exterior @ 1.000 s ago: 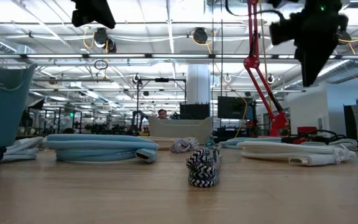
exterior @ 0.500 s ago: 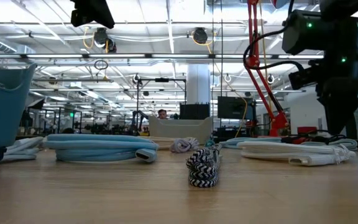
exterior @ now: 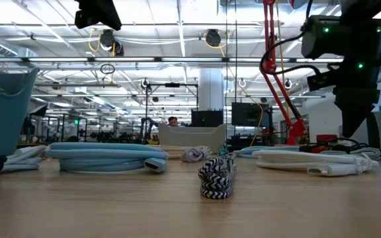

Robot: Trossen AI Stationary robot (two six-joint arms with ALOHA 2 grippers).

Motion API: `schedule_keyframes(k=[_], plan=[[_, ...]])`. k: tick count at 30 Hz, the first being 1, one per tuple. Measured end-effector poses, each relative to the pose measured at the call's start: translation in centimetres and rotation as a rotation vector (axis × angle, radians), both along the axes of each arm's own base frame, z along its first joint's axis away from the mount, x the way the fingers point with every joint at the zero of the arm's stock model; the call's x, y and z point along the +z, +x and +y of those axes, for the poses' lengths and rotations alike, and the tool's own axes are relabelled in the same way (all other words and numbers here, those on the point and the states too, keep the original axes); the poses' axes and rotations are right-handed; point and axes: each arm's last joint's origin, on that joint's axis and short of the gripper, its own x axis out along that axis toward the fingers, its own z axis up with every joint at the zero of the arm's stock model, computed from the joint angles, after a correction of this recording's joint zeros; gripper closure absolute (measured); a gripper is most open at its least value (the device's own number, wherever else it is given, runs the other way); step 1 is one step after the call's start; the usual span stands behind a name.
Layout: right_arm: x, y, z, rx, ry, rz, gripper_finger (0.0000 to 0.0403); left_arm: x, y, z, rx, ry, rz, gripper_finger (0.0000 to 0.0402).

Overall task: Pick & Place USB Port
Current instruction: Put the light blue charger cable into the gray bin

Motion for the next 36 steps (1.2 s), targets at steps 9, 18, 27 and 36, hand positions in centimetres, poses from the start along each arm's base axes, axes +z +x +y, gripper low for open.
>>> schedule_keyframes(k=[9, 18, 27, 36], plan=[[-1.0, -0.4, -2.0, -0.147, 0.107, -0.052, 0.0275, 0.0, 0.0, 0.0, 0.0, -0.003, -0.001, 0.0366], [-3.9, -1.8, -2.3, -0.251, 0.181, -0.063, 0.0275, 0.0, 0.1, -0.6, -0.02, -0.009, -0.002, 0.0366], [-4.3, -1.8, -2.2, -0.306, 0.21, -0.093, 0.0341, 0.0, 0.1, -0.8, -0.01, -0.013, -0.008, 0.0366], [-4.3, -1.7, -2.2, -0.33, 0.228, -0.11, 0.038, 0.1, 0.2, -0.7, 0.007, 0.004, -0.023, 0.0366]])
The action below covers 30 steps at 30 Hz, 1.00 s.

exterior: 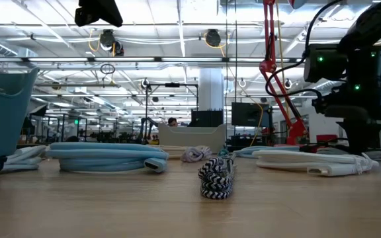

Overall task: Pick & Place USB Port
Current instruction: Put the light blue charger cable into the gray bin

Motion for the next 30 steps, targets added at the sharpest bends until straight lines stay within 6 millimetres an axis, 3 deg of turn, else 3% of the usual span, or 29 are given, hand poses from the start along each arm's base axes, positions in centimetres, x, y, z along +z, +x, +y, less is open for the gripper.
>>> schedule_keyframes(k=[7, 22, 30], plan=[[1.6, 1.7, 0.0, 0.024, 0.082, -0.131, 0.0394, 0.0, 0.0, 0.0, 0.003, 0.004, 0.001, 0.0366], [12.1, 9.2, 1.1, 0.121, -0.015, -0.811, 0.0393, 0.0, 0.0, 0.1, 0.033, 0.022, 0.003, 0.0366], [14.5, 10.5, 3.2, 0.158, 0.03, -1.035, 0.0393, 0.0, -0.1, 0.3, 0.074, 0.059, 0.005, 0.0366]])
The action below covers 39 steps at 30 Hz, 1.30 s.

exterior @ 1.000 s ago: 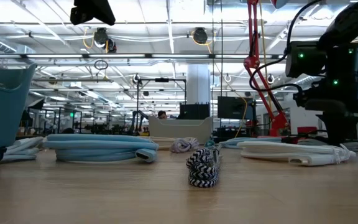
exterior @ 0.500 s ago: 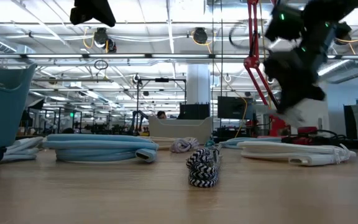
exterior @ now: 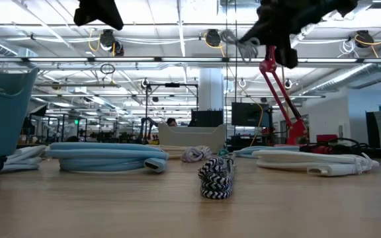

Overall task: Pick & Place USB Port
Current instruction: Put the light blue charger cable into the gray bin

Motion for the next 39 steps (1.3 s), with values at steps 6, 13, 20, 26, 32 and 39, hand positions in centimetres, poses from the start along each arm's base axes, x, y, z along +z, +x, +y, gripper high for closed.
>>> schedule_keyframes(k=[6, 13, 20, 26, 32, 39], plan=[[1.1, 0.5, 1.4, 0.032, 0.029, -0.122, 0.0393, 0.0, 0.0, 0.1, 0.029, 0.03, 0.002, 0.0366], [2.8, 1.1, 2.4, -0.023, 0.028, -0.32, 0.0393, 0.0, 0.0, 0.1, 0.035, 0.025, -0.002, 0.0366], [3.0, 3.6, -0.1, -0.214, -0.04, -0.372, 0.0393, 0.4, 0.4, 0.1, 0.044, 0.018, -0.064, 0.0366], [4.2, 6.9, -4.2, -0.29, -0.135, -0.317, 0.0393, 0.5, 0.4, 0.1, 0.05, 0.0, -0.075, 0.0366], [4.6, 8.7, -9.2, -0.415, -0.189, -0.1, 0.0393, 0.4, 0.5, -0.3, 0.008, -0.058, -0.078, 0.0366], [1.3, 9.0, -14.4, -0.55, -0.131, 0.082, 0.0393, 0.3, 0.4, -1.6, -0.048, -0.075, -0.064, 0.0366]])
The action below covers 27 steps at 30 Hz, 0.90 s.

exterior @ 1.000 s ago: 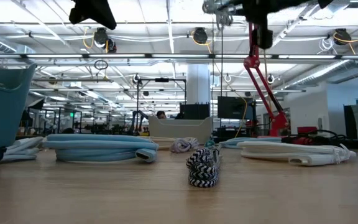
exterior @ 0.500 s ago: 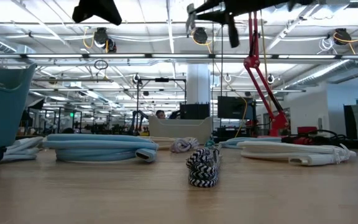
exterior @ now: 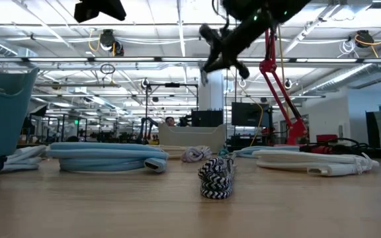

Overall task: Pick & Place USB Port
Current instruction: Put the light blue charger cable into the gray bin

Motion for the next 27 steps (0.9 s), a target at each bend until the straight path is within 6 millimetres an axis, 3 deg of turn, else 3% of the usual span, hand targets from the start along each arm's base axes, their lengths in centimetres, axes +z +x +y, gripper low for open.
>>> schedule_keyframes(k=[7, 15, 27], plan=[[-4.5, 0.9, -2.5, -0.005, 0.104, 0.11, 0.0393, 0.0, 0.0, -1.0, -0.031, 0.011, -0.001, 0.0366], [-7.8, 1.4, -2.8, -0.022, 0.158, 0.237, 0.0394, 0.0, 0.0, -1.5, -0.045, 0.018, -0.002, 0.0366], [-8.5, 0.7, -2.8, -0.106, 0.131, 0.36, 0.0397, 0.0, -0.1, -1.6, -0.041, 0.01, -0.002, 0.0366]])
